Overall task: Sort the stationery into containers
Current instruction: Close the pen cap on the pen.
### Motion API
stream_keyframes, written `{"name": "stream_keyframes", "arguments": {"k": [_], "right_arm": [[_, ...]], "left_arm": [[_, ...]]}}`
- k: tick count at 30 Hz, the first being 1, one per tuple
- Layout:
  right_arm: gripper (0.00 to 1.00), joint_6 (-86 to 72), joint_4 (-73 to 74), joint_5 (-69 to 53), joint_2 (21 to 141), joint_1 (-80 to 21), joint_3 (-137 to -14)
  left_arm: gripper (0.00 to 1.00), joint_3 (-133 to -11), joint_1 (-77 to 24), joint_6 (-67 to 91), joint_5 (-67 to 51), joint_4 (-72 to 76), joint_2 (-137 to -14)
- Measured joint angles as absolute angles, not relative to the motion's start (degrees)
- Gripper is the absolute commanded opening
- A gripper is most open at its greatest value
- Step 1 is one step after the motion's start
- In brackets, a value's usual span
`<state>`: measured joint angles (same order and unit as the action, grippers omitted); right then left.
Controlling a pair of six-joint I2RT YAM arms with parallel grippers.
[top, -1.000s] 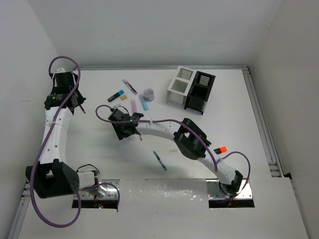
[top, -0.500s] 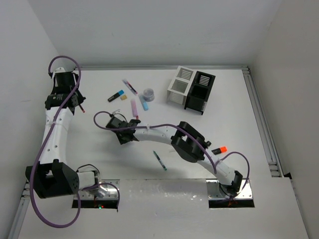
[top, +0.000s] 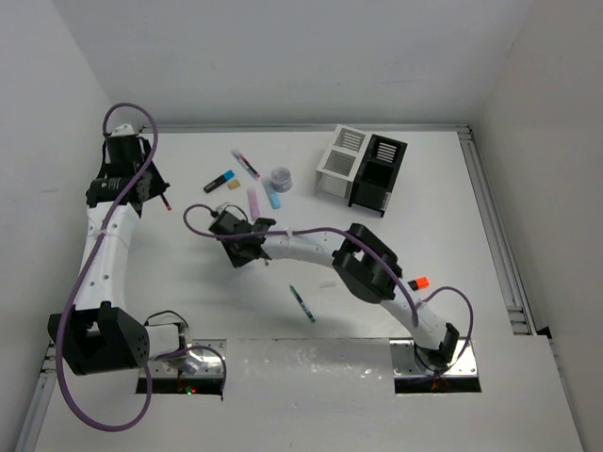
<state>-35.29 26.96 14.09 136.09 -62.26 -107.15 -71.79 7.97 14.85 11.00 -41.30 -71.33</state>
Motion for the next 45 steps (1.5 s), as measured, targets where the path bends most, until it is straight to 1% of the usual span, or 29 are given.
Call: {"name": "stream_keyframes", "arguments": {"k": [4, 7, 12, 15, 21, 24, 32, 38, 45], "right_arm": [[0.0, -32.7, 25.0, 7.0, 129.6, -56.7, -104.6], [0.0, -30.3, 21.9, 3.4, 123.1, -50.0, -104.6], [0.0, -26.2, 16.7, 0.3, 111.5, -38.2, -105.2], [0.0, -24.7, 13.7, 0.2, 106.1, -34.7, -104.6], [0.0, -24.8, 1.6, -0.4, 93.1, -35.8, -90.9], [0.0, -25.6, -2.9, -0.7, 90.4, -35.6, -86.4], [0.0, -26.7, -12.8, -0.9, 89.1, -34.6, -77.1], [0.0, -25.7, -20.4, -4.6, 87.7, -34.2, -71.4], [0.0, -25.5, -28.3, -5.9, 85.6, -33.1, -65.6]], "left_arm": [[0.0, -72.0, 7.6, 10.8, 0.8, -39.7, -71.4], [0.0, -72.5, 6.8, 8.0, -7.3, -37.6, -71.4], [0.0, -73.3, 0.9, 4.1, -20.6, -31.3, -71.4], [0.0, -73.2, -4.9, 1.3, -25.7, -27.7, -71.4], [0.0, -70.5, -14.7, -2.0, -32.5, -18.6, -72.1], [0.0, -70.6, -17.1, -2.6, -34.9, -15.3, -75.1], [0.0, -71.5, -21.0, -2.4, -37.2, -12.9, -84.1], [0.0, -71.7, -21.0, 3.2, -40.6, -7.9, -85.2], [0.0, -70.8, -20.5, 8.8, -42.2, -0.9, -85.2]]}}
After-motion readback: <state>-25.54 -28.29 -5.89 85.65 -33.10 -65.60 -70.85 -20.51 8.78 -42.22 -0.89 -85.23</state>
